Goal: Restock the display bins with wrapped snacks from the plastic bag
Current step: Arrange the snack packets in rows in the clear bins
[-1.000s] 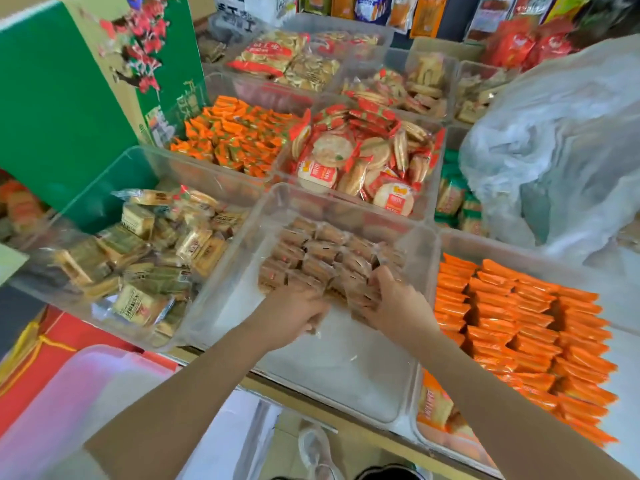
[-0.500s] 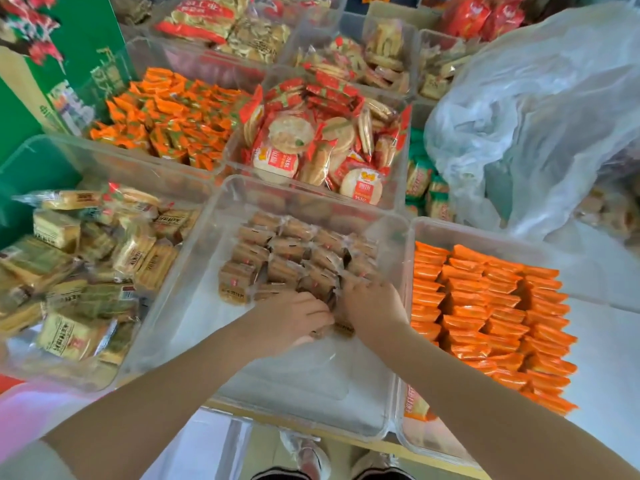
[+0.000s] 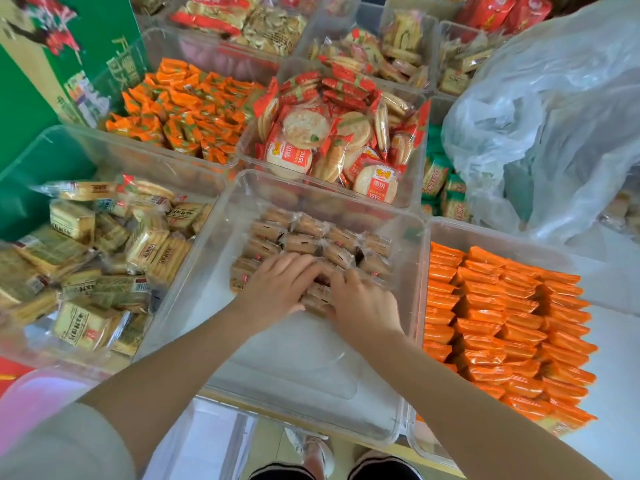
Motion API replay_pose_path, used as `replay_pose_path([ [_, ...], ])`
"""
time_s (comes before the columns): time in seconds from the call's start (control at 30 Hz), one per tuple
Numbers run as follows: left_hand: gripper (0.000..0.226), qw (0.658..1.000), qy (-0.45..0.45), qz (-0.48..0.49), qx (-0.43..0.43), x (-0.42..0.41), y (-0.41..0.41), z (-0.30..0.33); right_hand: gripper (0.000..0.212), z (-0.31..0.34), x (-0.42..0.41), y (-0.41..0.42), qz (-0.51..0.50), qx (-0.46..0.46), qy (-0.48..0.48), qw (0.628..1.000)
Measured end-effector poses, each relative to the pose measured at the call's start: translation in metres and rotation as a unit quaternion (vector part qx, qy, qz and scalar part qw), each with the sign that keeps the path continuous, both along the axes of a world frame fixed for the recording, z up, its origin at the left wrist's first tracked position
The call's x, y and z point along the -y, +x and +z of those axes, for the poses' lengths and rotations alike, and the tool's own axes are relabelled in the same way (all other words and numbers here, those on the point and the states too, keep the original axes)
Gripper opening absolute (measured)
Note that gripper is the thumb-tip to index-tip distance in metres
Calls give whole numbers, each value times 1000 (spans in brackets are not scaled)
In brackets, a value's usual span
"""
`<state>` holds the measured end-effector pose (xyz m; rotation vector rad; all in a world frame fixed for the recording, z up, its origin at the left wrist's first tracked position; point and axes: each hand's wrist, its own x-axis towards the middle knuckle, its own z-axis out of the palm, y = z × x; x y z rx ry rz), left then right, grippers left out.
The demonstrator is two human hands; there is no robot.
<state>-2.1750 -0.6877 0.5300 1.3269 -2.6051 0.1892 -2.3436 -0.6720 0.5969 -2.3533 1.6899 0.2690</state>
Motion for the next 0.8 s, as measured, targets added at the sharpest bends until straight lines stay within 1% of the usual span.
replay_pose_path([
  [0.1,93,999,17,32,23,-2,27,-2,39,-16,0,20,42,-8,-3,999],
  [0.17,84,998,36,49,32,-1,36,-3,39,-25,5,27,49,-26,-3,998],
  [0.2,74,998,42,45,34,-1,38,-4,37,-29,6,28,49,-35,-3,998],
  [0.27,46,999,36,6,37,-2,35,-6,32,-34,6,26,55,-52,-3,997],
  [0.3,35,999,30,-23,39,-3,34,-7,30,-36,5,24,54,-55,-1,997],
  [0.33,29,998,24,-48,44,-3,34,-8,29,-37,5,22,46,-53,-1,997],
  [0.4,31,997,26,-60,48,0,37,-7,31,-36,6,17,25,-55,-14,998],
  [0.5,44,997,64,-20,46,4,36,-1,31,-31,9,17,7,-53,-29,998],
  [0.6,49,995,96,10,35,0,29,7,33,-24,12,19,13,-34,-13,999],
  [0.7,49,994,106,26,-18,-4,22,20,36,-5,13,7,-1,35,8,999],
  [0.77,41,993,108,27,-40,-2,8,36,39,13,14,-14,-24,83,-1,996],
  [0.8,40,992,114,28,-47,-1,-3,45,37,20,14,-29,-40,107,-15,993],
])
